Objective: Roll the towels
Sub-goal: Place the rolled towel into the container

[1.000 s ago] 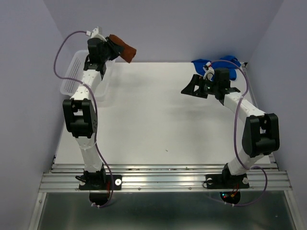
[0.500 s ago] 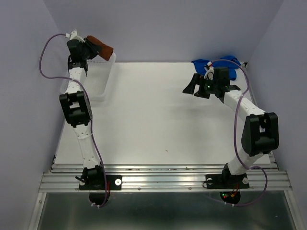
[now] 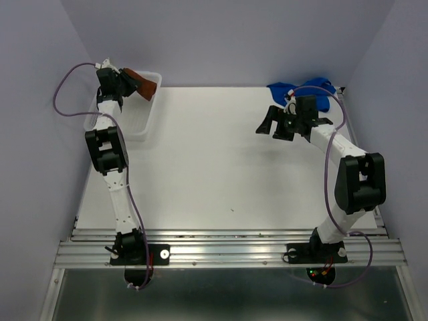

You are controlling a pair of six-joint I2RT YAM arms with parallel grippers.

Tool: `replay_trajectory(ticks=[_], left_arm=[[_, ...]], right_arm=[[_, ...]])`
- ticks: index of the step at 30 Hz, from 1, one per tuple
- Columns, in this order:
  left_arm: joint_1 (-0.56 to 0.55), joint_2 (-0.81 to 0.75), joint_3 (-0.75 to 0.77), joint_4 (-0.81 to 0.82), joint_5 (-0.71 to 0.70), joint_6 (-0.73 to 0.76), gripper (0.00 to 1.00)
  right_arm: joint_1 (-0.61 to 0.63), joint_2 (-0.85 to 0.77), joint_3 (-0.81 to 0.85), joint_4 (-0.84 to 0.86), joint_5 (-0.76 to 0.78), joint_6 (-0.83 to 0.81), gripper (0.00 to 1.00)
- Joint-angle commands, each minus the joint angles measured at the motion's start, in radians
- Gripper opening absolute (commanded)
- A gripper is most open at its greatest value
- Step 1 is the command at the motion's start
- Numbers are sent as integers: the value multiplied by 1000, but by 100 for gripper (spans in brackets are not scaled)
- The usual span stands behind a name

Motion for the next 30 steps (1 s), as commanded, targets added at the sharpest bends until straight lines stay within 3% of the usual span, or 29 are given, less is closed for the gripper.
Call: replay_trajectory(ticks=[1,8,10,11,19,27,30], left_arm=[[20,36,100,-28,-68,14,8],[18,58,91,-69,-129,-3,48],[20,56,96,-72,-123,-6,54],[18,53,97,-77,-132,-11,63],[20,-49,94,-100,-170,-14,99],[18,-149,82,-158,-189,-6,99],[18,-201,76,-179,-152,-14,99]], right_arm=[[-4,13,56,-7,11,-22,100],[-4,8,52,-18,32,-30,100],[-4,2,53,-19,37,-31,100],[-4,0,52,-22,40,-31,100],[-4,2,70,-22,-25,-10,100],[-4,-12,133,-26,69,10,100],[-4,5,211,-61,287,33,100]])
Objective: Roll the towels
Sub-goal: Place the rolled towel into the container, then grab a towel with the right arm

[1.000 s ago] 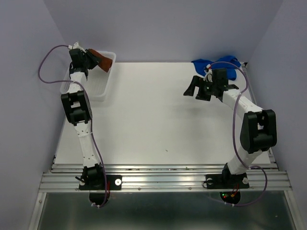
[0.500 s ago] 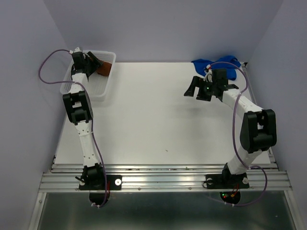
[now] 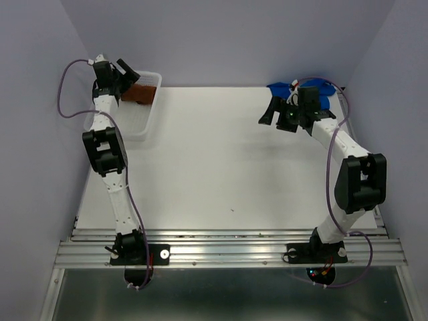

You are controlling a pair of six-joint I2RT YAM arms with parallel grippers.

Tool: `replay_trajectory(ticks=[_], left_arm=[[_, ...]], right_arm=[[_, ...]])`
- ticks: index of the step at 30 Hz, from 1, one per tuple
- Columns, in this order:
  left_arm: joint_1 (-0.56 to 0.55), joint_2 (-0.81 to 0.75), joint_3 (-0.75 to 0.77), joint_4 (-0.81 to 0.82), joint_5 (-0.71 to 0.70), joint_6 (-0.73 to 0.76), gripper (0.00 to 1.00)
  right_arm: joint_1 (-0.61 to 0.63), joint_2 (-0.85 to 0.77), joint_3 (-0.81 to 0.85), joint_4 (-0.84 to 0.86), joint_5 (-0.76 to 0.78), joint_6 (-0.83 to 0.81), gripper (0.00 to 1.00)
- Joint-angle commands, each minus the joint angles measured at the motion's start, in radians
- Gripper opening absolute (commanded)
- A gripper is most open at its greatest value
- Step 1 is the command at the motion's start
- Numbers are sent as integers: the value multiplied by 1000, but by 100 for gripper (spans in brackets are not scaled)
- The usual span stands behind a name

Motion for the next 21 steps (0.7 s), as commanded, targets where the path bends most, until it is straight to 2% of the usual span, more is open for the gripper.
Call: replay_trajectory(ticks=[1,3,4,7,10,11,12,13,14,15,17,21], left_arm=[[22,-199,19,-6,20,-16,99],[16,-244,5,-14,31,-13,99],[6,-300,-7,-17,26,-10,99],[-22,-439,-126,-17,-3,24,99],[-86,-585,-235,-18,-76,65,99],[-106,-624,-318,-23,-108,76,99],[-152,-661,-373,-21,-206,76,99],[-178,-733,-428,11,-256,56,99],[-203,-767,-538,40,-283,53,99],[-256,-822,-585,58,-311,47,99],[-292,-864,-692,72,-298,19,99],[-359,-943,-838,101,-307,8,99]], right_arm=[[-14,6,148,-27,286,36,100],[-24,58,239,-74,399,47,100],[-24,81,271,-88,526,47,100],[-69,192,400,-113,682,39,100],[-121,326,548,-121,699,15,100],[-130,362,591,-121,684,-23,100],[-130,447,640,-124,678,-37,100],[-141,491,747,-131,684,-48,100],[-141,533,800,-136,675,-92,100],[-141,617,852,-137,674,-109,100],[-141,692,992,-133,678,-161,100],[-141,831,1093,-47,682,-247,100]])
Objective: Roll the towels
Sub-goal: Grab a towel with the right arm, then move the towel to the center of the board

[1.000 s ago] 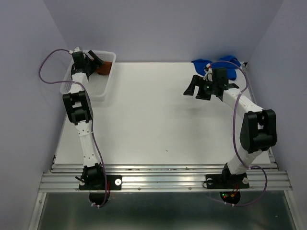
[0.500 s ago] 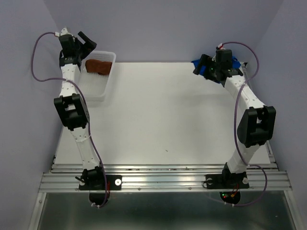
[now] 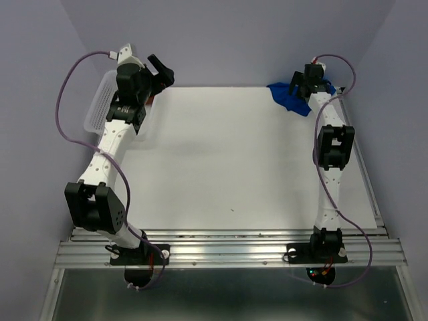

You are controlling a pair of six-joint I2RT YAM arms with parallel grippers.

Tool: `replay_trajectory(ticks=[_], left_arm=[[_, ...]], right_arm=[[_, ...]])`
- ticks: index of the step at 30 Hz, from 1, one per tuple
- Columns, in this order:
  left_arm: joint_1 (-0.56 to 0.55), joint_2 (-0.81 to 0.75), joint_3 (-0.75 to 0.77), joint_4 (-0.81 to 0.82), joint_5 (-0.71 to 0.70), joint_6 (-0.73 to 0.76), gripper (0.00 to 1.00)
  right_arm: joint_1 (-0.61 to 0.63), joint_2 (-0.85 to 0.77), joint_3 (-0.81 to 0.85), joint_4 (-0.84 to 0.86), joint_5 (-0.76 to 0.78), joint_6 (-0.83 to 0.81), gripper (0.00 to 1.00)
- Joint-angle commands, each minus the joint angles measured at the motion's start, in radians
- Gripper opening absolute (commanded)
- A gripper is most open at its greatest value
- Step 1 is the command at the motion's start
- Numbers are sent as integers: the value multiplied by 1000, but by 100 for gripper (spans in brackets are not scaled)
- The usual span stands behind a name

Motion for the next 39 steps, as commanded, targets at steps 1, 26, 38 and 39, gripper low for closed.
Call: replay_trajectory(ticks=[1,26,38,39], left_arm=[[-28,-54,-151,31,-81,-11,99],[-66,-154,-414,-92,-84,-83,99],[-66,-200,-474,-165,-67,-108,99],[-66,-196,-466,-178,-66,-103,99]], right_arm=[[17,80,116,89,49,-125,100],[178,-357,-49,37,-551,-308,1],[212,-907,-1057,153,-404,-250,62],[171,-924,-1103,131,-356,-165,74]])
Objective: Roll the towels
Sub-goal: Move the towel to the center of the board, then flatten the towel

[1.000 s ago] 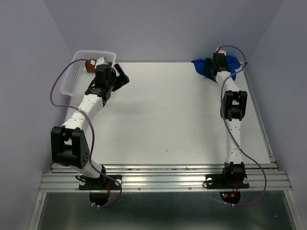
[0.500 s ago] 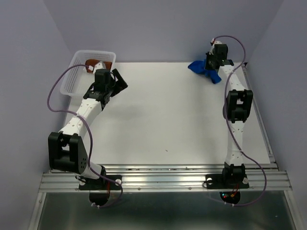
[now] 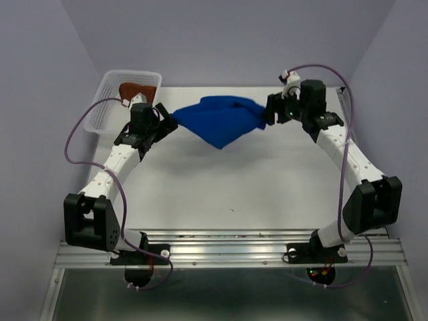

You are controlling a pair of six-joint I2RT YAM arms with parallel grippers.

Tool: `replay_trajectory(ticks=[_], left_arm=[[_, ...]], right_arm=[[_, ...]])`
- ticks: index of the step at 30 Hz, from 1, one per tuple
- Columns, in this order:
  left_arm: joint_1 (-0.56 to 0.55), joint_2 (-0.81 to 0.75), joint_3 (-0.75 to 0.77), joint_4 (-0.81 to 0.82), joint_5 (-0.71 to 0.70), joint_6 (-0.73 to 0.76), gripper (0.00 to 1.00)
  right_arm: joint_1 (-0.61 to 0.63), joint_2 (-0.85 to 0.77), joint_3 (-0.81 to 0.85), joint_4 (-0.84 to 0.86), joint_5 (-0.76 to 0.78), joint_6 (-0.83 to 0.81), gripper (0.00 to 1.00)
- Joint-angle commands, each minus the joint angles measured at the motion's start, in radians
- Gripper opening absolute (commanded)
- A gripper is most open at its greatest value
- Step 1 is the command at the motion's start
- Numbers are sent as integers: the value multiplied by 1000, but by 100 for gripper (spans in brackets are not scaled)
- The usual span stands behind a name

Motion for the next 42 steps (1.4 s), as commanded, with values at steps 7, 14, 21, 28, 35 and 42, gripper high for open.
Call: replay_trajectory(ticks=[7,14,21,28,35,42], left_arm=[[-3,-15,-62,-128,14,4,99],[-16,-111,-199,-162,56,-28,99],[-28,-130,-252,-126,40,-85,99],[-53,18,33,-79,-29,100,99],[-132,343,383,-105,12,304,99],[-315,645,858,-224,128,614,99]], right_arm=[[-135,-67,-346,-223,585,307,100],[-75,-140,-422,-123,200,223,100],[89,-78,-409,-128,251,284,100],[124,-2,-400,-120,295,332,100],[135,10,-402,-135,335,422,100],[135,-47,-490,-117,372,505,100]])
